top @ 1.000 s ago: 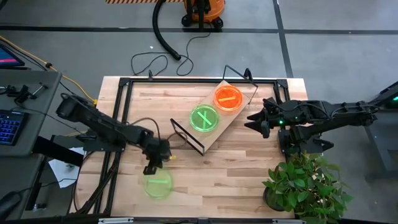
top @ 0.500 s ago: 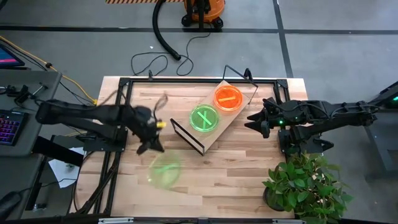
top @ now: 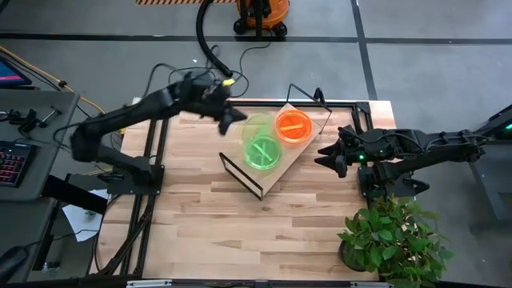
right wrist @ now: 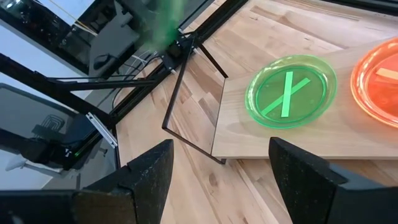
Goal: Place and stack plates onto a shelf
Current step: Stack the green plate on top of the green plates on the shelf
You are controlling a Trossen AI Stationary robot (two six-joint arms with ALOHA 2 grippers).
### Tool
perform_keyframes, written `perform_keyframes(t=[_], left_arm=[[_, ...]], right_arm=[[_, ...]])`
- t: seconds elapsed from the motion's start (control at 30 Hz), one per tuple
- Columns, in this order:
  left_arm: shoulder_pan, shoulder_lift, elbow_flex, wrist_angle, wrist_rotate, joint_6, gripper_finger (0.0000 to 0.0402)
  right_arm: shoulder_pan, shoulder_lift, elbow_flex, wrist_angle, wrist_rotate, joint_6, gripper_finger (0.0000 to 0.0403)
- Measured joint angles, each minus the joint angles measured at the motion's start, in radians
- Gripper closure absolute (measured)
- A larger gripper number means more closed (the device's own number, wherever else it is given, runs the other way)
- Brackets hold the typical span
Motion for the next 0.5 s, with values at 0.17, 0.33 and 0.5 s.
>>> perform_keyframes(t=[0.17,0.33,0.5], left_arm=[[0.053,0.181,0.047,0.01,-0.009,0.083,0.0401],[0.051,0.327,0.046,0.0,-0.068,0.107,0.0401],[0.044,0.421,0.046,0.024,-0.14,0.093,0.0401]], right_arm=[[0.0,0.0,0.0,0.0,0.0,-0.002,0.0155],[0.0,0.0,0.0,0.0,0.016,0.0,0.0155],[0.0,0.0,0.0,0.0,0.071,-0.002,0.0155]])
